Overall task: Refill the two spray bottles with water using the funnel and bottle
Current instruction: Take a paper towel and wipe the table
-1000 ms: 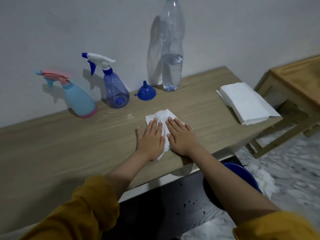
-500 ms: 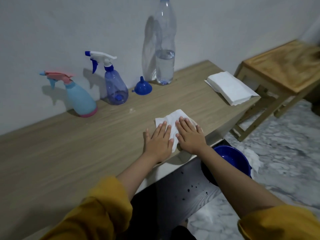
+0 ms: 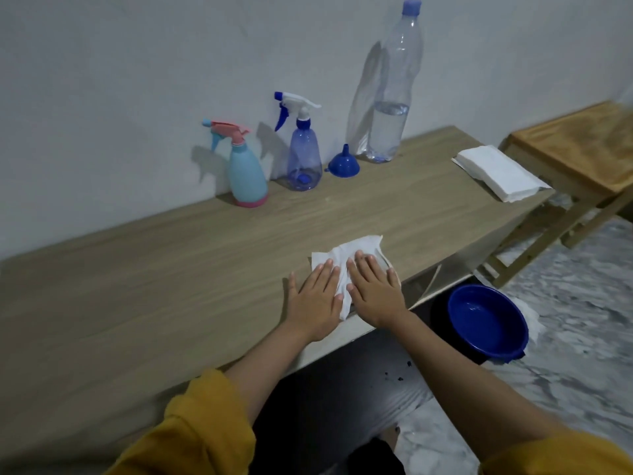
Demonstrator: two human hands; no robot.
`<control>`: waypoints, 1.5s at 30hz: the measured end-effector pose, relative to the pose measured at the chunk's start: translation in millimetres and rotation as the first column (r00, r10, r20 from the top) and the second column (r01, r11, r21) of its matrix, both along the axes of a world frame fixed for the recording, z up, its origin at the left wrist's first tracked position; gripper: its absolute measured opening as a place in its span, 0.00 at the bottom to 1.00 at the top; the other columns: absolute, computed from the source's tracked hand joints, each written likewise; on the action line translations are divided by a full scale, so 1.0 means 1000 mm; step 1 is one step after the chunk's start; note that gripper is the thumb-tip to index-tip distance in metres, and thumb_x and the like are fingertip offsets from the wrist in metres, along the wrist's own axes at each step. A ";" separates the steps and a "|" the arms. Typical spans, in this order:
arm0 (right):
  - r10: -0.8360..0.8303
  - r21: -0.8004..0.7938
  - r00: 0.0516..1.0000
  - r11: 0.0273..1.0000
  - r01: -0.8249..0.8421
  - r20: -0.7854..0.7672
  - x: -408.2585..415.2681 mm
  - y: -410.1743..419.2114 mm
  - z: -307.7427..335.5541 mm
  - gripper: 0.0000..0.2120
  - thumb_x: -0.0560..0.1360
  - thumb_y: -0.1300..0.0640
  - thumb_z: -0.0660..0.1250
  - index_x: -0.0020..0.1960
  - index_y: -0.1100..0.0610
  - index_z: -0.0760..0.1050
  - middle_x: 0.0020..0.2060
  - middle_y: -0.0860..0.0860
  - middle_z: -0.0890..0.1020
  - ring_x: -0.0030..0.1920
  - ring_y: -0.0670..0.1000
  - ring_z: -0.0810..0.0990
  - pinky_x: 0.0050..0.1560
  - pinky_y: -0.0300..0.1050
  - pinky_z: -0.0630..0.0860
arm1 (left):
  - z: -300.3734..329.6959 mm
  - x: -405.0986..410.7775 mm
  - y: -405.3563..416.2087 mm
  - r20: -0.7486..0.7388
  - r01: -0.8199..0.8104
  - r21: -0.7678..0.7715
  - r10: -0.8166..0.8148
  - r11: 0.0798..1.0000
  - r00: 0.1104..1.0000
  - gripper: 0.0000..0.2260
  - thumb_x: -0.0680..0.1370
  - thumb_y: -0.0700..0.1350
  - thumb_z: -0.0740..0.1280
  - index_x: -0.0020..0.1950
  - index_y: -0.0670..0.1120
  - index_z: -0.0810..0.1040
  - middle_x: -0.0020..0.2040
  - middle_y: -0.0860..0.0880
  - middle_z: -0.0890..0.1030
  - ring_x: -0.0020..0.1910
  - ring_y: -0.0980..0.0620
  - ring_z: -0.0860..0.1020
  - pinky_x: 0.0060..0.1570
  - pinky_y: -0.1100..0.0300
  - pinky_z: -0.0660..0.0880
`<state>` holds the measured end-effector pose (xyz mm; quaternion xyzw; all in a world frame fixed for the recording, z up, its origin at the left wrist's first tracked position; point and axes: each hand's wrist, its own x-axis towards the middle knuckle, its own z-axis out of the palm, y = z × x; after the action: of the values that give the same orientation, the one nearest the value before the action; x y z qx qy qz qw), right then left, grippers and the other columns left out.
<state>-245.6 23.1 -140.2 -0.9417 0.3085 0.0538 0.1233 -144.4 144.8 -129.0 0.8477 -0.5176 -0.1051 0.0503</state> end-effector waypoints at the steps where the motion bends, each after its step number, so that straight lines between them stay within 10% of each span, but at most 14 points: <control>1: 0.017 0.004 1.000 1.000 -0.017 -0.004 0.005 0.011 0.000 0.31 0.77 0.40 0.34 0.78 0.48 0.40 0.78 0.47 0.40 0.77 0.48 0.38 0.75 0.58 0.41 | 0.000 0.004 0.012 0.007 -0.008 0.001 0.008 1.000 1.000 0.25 0.81 0.54 0.43 0.77 0.51 0.43 0.78 0.54 0.42 0.76 0.57 0.44 0.69 0.37 0.42; 15: 0.273 -0.021 0.961 0.961 -0.274 -0.042 0.075 0.147 0.006 0.38 0.70 0.39 0.26 0.78 0.49 0.38 0.78 0.51 0.39 0.78 0.51 0.38 0.74 0.61 0.44 | -0.002 0.038 0.160 0.023 -0.231 -0.023 0.232 0.973 0.973 0.25 0.81 0.53 0.43 0.77 0.50 0.44 0.78 0.54 0.44 0.76 0.57 0.45 0.69 0.37 0.42; 27: 0.536 0.043 0.844 0.844 -0.535 -0.029 0.143 0.223 0.011 0.27 0.82 0.45 0.43 0.78 0.46 0.39 0.77 0.49 0.37 0.77 0.50 0.36 0.73 0.61 0.39 | 0.001 0.084 0.257 0.035 -0.478 0.012 0.478 0.878 0.878 0.27 0.79 0.56 0.39 0.77 0.50 0.45 0.78 0.55 0.44 0.76 0.58 0.44 0.69 0.35 0.40; 45: 0.374 0.096 0.922 0.919 -0.383 0.099 0.168 0.083 0.010 0.27 0.82 0.47 0.46 0.78 0.49 0.44 0.78 0.49 0.43 0.78 0.47 0.41 0.75 0.52 0.42 | 0.011 0.131 0.108 0.064 -0.354 0.111 0.349 0.929 0.935 0.26 0.82 0.55 0.44 0.77 0.49 0.43 0.78 0.50 0.41 0.77 0.53 0.43 0.67 0.31 0.40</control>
<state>-77.7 105.9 -130.4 -0.9763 0.1121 0.0571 0.1760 -13.6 252.5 -117.6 0.9302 -0.3512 -0.1069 0.0059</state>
